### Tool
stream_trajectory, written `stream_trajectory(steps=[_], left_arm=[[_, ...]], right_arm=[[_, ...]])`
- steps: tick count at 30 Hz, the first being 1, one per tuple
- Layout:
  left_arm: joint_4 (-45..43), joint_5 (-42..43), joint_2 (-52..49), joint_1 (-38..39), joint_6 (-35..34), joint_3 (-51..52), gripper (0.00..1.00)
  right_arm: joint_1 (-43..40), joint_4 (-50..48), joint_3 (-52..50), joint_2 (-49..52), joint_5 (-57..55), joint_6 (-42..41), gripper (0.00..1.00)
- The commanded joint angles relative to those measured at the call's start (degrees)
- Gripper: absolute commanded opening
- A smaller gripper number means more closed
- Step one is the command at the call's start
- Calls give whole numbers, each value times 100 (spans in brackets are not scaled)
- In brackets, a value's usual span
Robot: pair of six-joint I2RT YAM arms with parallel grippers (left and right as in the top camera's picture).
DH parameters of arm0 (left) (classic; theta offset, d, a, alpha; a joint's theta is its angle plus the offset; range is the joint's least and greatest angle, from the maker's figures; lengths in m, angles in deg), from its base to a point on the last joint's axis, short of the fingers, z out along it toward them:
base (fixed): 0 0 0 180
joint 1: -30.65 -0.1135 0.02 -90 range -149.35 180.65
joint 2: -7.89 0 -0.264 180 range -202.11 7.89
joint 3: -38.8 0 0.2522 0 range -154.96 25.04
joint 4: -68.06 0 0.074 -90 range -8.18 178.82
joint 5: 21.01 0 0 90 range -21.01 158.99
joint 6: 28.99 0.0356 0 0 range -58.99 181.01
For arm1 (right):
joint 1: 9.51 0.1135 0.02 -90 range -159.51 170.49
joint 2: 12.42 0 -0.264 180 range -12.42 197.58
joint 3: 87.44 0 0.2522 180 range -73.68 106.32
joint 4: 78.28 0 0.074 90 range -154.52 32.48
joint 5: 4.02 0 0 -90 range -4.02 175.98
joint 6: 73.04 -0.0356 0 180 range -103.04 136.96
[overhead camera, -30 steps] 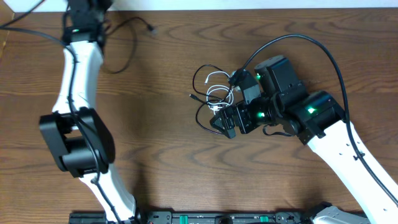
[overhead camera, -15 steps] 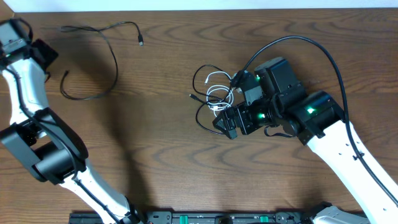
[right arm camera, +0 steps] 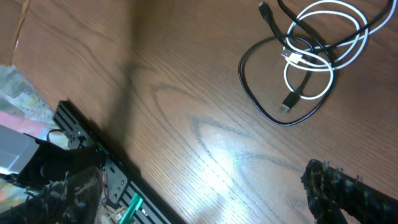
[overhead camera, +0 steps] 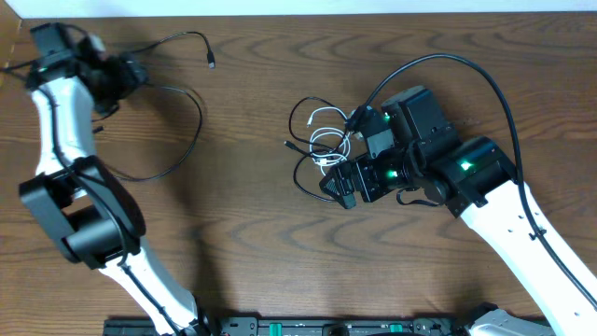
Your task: Untangle cables
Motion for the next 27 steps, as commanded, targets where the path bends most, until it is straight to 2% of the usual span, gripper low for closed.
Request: stream_trajectory(steps=[1,5,8,10,15,18,27], left_arm=[[46,37,-70,431,476,229,88],[35,-887,-72,831,560,472,88],[48,-1285,-72,1084,1139,680,88],[9,-1285,-72,1209,1377,833,88],[-103,-1285,-90,1287,1399,1115,88],[-170,-1283,-114,1287,1399,1331,74],[-251,-1261,-350,1381,1530,1585,74]], right_arm=[[-9,4,-35,2,-4,81,99],[-9,46,-35,2,-4,83,99],[-9,66,-35,2,-4,83,99],[-9,66,-35,2,-7,83,99],[-9,66,-35,2,-7,85,99],[-9,63,-35,2,-7,85,99],[-9,-63,-35,2,-9,83,99]])
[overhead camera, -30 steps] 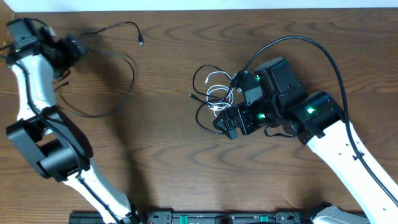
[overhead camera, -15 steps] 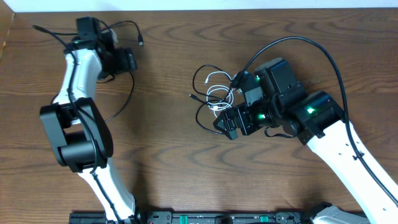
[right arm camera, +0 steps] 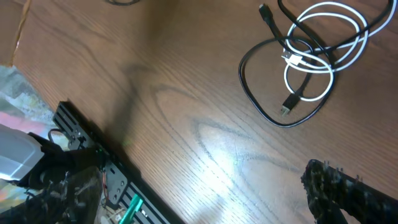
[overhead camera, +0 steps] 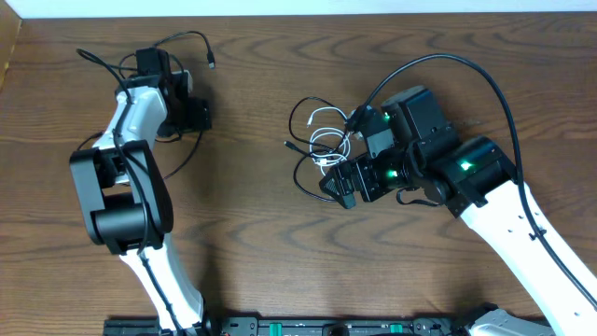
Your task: Untangle cables
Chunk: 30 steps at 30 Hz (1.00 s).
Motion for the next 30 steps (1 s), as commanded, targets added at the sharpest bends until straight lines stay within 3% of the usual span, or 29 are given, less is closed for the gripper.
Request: stream_trajectory(steps=[1,4,6,9,11,16,20,25,30], left_arm=[[2,-50,-227,105,205,81,74],[-26,-57,-341,186,256,87,72],[-66,-96,-389,219,254,87,58],[-173,-98,-404,219,254,87,29],[-297,-175,-400,212,254,81,19],[-732,-1239,-382,214,256,-345,8],[-1167,-1818,-321,243,396,-1016,8],[-1886,-1928,-313,463,1543,-1781,7],[-2361,-2041,-391,756,1982,-1779,8]], right_arm=[[-9,-24,-35,2,-9,85,99],[-9,-24,-35,2,-9,85,99],[-9,-22,-35,2,-7,85,99],[-9,-2,-35,2,-7,85,99],[-9,17,-35,2,-7,83,99],[-9,22,-74,2,-7,83,99],[-9,7,-212,2,-7,83,99],[-9,-197,-601,2,-4,28,99],[-9,-614,-1019,2,-7,-197,99]])
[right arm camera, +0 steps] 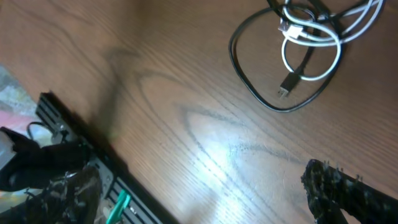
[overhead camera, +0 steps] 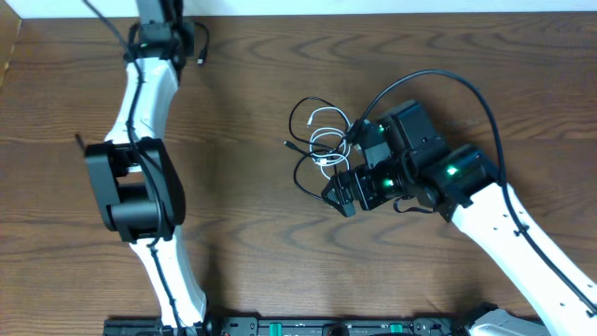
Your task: Untangle cables
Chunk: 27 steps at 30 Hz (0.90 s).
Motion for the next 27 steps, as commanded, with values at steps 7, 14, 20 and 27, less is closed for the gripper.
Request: stream_trajectory(steps=[7,14,20,27], left_arm=[[984,-203,-586,94,315,15,96],[1615,-195,-503,-492,-1049,15,97],[1681,-195,-81,-850,-2232,13,97],[2295,-197,317,-1676,-5051,13,97]], right_arm=[[-9,-293,-273,0,70,-321,99],[-9,-278,-275,0,168,-317,99],[-9,-289,-275,0,168,-315,99],[-9,-275,-275,0,170,-317,99]])
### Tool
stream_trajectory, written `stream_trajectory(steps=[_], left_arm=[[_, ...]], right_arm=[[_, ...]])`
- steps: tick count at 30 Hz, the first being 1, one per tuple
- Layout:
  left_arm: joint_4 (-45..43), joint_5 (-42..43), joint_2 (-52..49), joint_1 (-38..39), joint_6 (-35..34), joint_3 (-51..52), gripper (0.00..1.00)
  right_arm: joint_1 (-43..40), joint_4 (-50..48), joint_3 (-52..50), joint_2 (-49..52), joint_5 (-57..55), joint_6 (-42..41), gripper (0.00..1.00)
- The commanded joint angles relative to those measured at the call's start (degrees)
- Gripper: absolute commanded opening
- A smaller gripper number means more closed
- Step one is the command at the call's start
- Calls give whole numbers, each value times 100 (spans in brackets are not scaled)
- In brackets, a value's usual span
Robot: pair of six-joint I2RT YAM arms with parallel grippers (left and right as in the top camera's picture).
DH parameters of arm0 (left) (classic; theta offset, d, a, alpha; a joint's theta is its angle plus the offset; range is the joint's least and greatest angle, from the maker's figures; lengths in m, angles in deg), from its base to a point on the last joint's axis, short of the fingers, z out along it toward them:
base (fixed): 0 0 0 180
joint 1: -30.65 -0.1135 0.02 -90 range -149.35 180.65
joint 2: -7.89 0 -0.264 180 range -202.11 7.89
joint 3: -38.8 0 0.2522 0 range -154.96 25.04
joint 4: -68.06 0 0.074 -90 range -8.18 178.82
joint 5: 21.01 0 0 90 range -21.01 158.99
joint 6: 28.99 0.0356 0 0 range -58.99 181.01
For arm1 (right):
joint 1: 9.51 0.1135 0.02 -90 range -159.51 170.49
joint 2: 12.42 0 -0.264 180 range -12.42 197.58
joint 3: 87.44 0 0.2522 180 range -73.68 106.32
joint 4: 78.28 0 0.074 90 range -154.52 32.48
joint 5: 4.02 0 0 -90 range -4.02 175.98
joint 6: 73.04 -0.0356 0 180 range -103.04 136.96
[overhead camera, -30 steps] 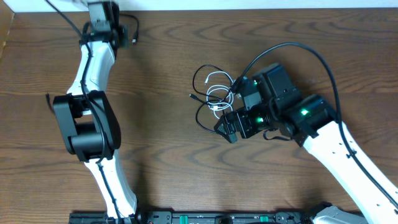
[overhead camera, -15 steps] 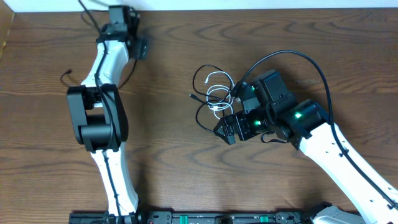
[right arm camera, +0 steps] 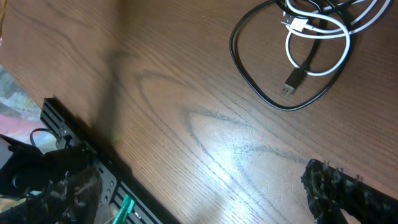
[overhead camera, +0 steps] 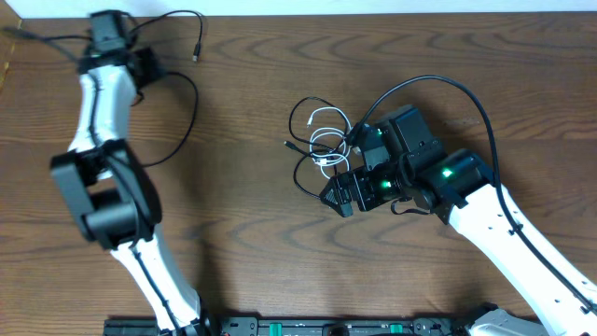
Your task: Untangle cables
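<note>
A knot of white and black cables [overhead camera: 322,140] lies mid-table; in the right wrist view the knot [right arm camera: 314,31] sits top right, with a black loop [right arm camera: 258,78] and a plug [right arm camera: 292,84] trailing from it. My right gripper [overhead camera: 340,198] hangs just below the knot, open, with nothing between its fingers [right arm camera: 345,193]. A separate black cable [overhead camera: 191,98] loops over the far left of the table, its plug [overhead camera: 199,51] near the back edge. My left gripper [overhead camera: 119,39] is at the back left corner where that cable starts, and seems shut on it.
A black rail with a green part [right arm camera: 84,177] runs along the table's front edge [overhead camera: 308,327]. The table's left edge [overhead camera: 7,65] is close to the left arm. The right arm's own thick black lead [overhead camera: 466,93] arches over its wrist.
The left arm has swung from the back edge near the middle-left to the back left corner, and the black cable's loop lies on the table again. The right gripper has hardly moved.
The left gripper was at the far left with the black cable looped beside it, then nearer the middle over that cable, then up at the back edge with the loop gone from the table. Now it is at the back left. The knot has stayed put.
</note>
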Motion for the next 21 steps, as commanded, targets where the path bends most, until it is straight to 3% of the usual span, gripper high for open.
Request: stream_trajectory(steps=[1,10,21], left_arm=[[553,-79,254,-586,-2144,-63,97],[1762,-142,98,-1541,-2389,85,98],[2306,684,-2,-1604,-2345,461,98]], right_arm=[[-9,13,-31,-13,79,-72,99],[-9,-68,-31,-13,76,-70,99],[-9,-160,-31,-13,76,-72,99]])
